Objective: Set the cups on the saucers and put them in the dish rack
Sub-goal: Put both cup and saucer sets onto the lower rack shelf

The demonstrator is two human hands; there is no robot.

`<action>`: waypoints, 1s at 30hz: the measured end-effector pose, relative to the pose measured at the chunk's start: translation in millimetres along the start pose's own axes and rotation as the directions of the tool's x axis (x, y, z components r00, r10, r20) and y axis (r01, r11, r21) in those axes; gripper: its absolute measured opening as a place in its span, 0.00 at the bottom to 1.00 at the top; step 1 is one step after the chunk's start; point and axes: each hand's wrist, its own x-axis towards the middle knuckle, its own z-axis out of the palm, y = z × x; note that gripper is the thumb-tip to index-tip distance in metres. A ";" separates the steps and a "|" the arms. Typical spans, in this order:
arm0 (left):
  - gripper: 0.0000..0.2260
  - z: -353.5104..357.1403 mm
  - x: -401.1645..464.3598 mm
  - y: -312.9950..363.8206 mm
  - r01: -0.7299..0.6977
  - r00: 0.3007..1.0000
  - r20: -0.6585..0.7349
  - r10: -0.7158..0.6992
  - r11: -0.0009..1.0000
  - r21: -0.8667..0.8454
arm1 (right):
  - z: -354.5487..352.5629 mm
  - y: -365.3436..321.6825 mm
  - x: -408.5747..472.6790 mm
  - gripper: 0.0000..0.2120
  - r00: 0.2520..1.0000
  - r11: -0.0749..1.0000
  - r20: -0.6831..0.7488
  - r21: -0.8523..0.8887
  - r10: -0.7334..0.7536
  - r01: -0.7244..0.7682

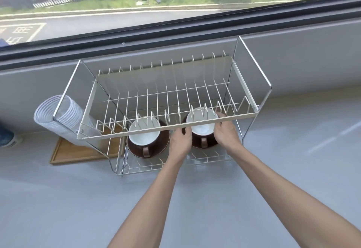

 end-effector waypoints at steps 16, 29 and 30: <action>0.21 -15.8 -10.2 -2.2 -0.111 0.993 0.064 0.100 0.976 0.189 | -10.6 -4.8 -12.3 0.21 0.997 0.975 0.052 -0.212 -0.056 0.066; 0.22 -91.5 -61.1 -26.3 -0.274 0.893 -0.134 0.429 0.756 0.595 | 23.8 -49.2 -76.0 0.18 0.898 0.764 0.063 -0.501 -0.436 0.407; 0.22 -96.4 -63.3 -30.9 -0.269 0.885 -0.156 0.438 0.756 0.597 | 28.1 -52.0 -79.1 0.17 0.893 0.766 0.072 -0.487 -0.444 0.420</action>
